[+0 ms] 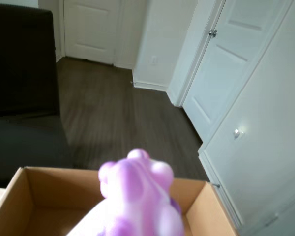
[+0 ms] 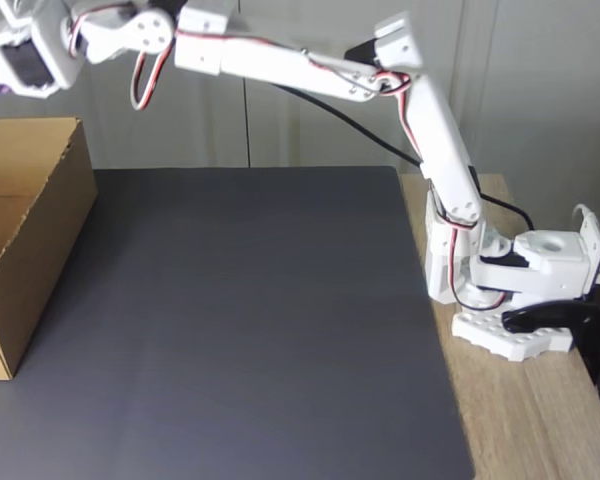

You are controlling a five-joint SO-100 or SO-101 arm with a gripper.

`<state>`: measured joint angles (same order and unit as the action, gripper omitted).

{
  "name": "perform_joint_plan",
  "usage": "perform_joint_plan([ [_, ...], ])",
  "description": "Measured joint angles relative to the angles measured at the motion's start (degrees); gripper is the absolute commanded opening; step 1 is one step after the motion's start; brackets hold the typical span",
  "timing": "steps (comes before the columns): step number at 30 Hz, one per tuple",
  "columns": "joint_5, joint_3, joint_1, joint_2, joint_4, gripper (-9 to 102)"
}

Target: Grasp a ball and put it in the box.

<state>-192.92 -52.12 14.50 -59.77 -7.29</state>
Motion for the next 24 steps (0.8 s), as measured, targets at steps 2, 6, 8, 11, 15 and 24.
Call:
perform_joint_plan([
  [2,0.09,1.76,0.00,2.37,1.49,9],
  [6,0.09,7.65,0.00,8.96,2.99,9],
  [8,0.09,13.18,0.00,14.15,3.08,9],
  [11,0.09,25.75,0.18,23.82,1.14,9],
  [15,0.09,42.63,0.88,35.51,-5.10,9],
  [24,-0.44,47.20,1.23,38.67,-7.12,25],
])
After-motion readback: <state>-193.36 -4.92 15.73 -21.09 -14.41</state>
